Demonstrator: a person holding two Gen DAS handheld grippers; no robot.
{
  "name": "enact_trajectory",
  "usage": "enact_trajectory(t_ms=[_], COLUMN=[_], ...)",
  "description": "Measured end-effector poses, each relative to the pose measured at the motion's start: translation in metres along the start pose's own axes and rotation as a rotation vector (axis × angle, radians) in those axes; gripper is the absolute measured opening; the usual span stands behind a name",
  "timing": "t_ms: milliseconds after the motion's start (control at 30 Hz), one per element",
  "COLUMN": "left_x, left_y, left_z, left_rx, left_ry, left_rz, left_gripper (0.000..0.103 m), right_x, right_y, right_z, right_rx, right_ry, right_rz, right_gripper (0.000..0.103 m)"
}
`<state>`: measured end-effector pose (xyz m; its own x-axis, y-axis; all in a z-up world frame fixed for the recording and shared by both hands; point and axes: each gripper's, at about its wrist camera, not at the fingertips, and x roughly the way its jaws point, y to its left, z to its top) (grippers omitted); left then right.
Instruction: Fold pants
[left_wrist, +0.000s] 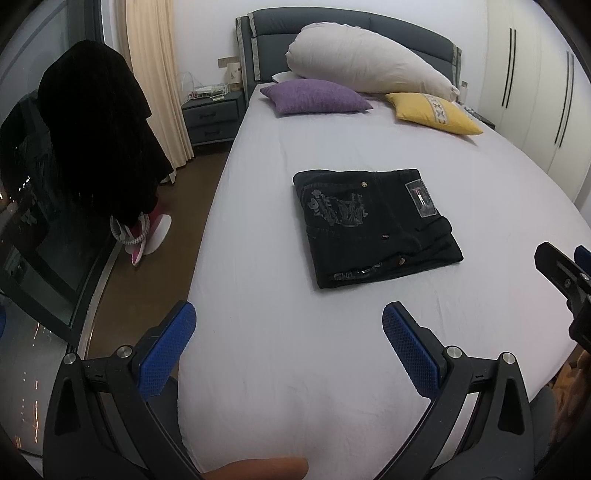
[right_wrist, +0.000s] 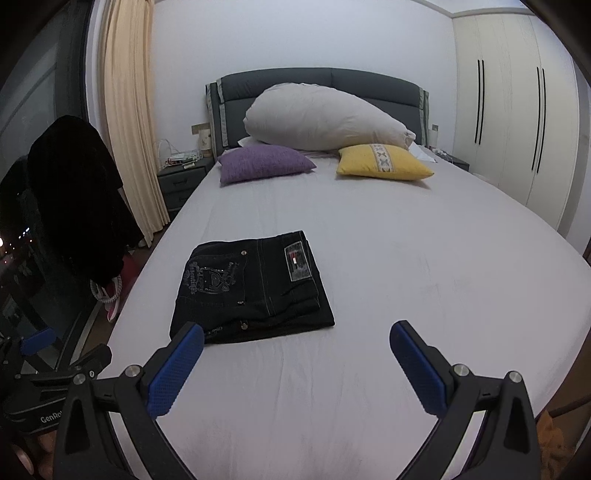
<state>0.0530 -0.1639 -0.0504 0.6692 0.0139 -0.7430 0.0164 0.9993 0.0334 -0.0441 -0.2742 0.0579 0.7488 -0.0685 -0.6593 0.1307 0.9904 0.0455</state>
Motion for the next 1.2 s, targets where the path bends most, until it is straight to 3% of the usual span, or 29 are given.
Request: enact_trajectory(t_ms=[400,1200], left_x=[0.006,0.014], left_y=[0.001,-0.001], left_z=[-0.003,-0.004], left_rx=[-0.007,-0.005], left_ry=[0.024,0.035], left_rz=[-0.009,-0.012], left_gripper=[0.103,0.103], right_x=[0.005,0.01], right_y=[-0.002,-0.004], right_z=[-0.007,-0.014], right_rx=[0.024,0.029], right_ry=[0.055,0.078], right_rz=[-0.005,-0.001], right_gripper=[0.103,0.103])
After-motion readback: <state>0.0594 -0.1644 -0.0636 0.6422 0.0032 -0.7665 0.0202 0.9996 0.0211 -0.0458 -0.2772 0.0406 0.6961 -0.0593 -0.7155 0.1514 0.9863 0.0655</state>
